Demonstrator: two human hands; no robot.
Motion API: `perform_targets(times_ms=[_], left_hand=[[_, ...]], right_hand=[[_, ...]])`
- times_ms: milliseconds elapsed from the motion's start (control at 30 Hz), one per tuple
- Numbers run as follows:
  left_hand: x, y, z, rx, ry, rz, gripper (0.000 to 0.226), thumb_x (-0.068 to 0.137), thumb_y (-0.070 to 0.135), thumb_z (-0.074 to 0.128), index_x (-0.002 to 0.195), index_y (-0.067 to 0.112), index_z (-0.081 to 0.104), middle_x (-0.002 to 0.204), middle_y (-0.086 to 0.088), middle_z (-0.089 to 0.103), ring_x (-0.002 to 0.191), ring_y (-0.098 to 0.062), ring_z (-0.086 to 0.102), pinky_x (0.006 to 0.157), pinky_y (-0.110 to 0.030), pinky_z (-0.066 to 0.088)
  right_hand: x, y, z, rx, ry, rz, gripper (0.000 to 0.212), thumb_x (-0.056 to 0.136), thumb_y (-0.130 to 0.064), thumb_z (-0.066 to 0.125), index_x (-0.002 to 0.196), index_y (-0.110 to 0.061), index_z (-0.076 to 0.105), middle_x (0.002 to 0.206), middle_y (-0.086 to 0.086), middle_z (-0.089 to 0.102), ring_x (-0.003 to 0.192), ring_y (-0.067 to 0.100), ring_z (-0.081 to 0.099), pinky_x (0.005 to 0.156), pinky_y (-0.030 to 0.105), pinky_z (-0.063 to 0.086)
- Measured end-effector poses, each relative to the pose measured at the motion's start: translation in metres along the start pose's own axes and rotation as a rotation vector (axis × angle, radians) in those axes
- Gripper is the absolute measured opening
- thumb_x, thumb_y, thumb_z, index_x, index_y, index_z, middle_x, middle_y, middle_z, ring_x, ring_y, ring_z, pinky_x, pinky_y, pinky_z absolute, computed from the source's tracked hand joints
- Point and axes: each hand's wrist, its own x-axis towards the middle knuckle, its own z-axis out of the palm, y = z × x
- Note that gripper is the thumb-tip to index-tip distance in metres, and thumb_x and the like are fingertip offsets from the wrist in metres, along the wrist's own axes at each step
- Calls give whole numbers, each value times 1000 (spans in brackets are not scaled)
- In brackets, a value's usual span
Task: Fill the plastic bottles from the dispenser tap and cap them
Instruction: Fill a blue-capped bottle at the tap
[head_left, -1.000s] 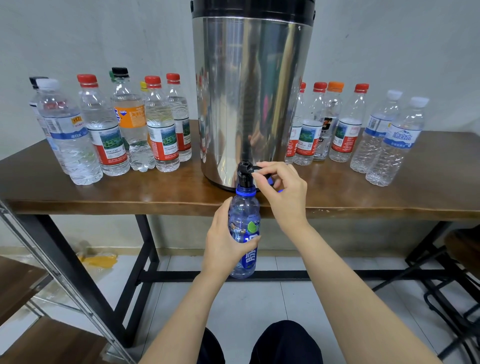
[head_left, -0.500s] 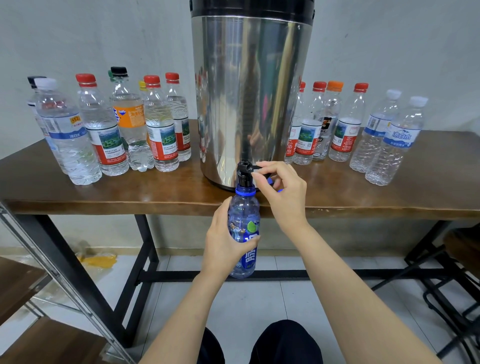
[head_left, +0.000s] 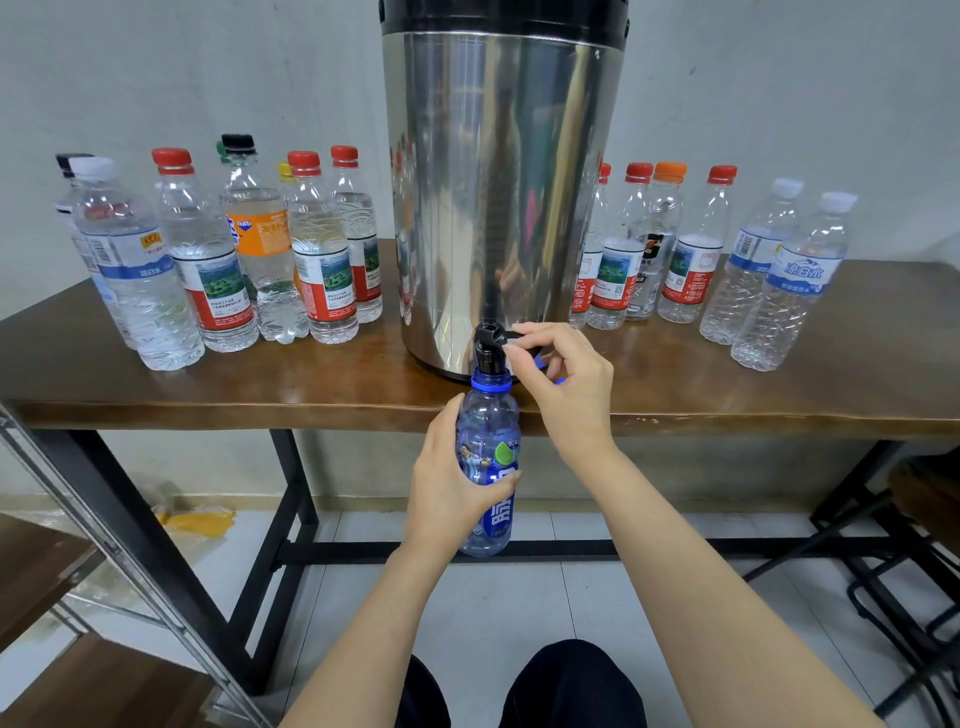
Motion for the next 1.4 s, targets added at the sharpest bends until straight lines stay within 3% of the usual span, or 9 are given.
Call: perform_targets(times_ms=[500,800,933,1033,1200,1400], left_hand=[[-1,2,-1,11,7,8,100,65,32,90,147,31,32,142,14,47,126,-2,48,101,-21,42],[-1,1,-1,26,-6,1,100,65,34,89,147,31,31,142,15,48,125,-1,49,98,-13,39],[0,3,-1,24,-10,-14,99,66,32,89,146,30,31,141,15,47,123,0,48,93,-7,36],[-1,3,0,20,-21,-33,100,66,30,90,146,31,30,142,15,46,122,-1,49,91,-12,39],[-2,3,0,21,-56,-31,105,66,25,89,148,37,24,145,19,42,119,5,45,78,2,35],[2,11,-2,32,-62,0,106,66,22,89,147,40,23,147,18,36,118,5,45,72,3,37]], right_hand=[[0,0,0,6,-12,14,24,87,-36,63,89,-13,71,104,-7,70,66,15,53,59,31,48],[1,-1,0,16,-12,7,25,87,-35,64,89,-12,71,103,-6,70,72,11,57,58,27,47],[1,0,-1,14,-24,13,25,86,-36,64,88,-12,70,103,-6,70,68,11,55,59,23,45],[1,0,-2,22,-30,20,26,86,-36,64,88,-11,71,103,-6,70,64,13,52,59,24,45],[1,-1,-2,35,-28,29,25,85,-35,65,86,-11,71,102,-6,71,62,17,51,58,27,45],[1,-2,-2,46,-37,51,21,85,-30,67,87,-10,71,103,-6,70,62,20,52,58,32,47]])
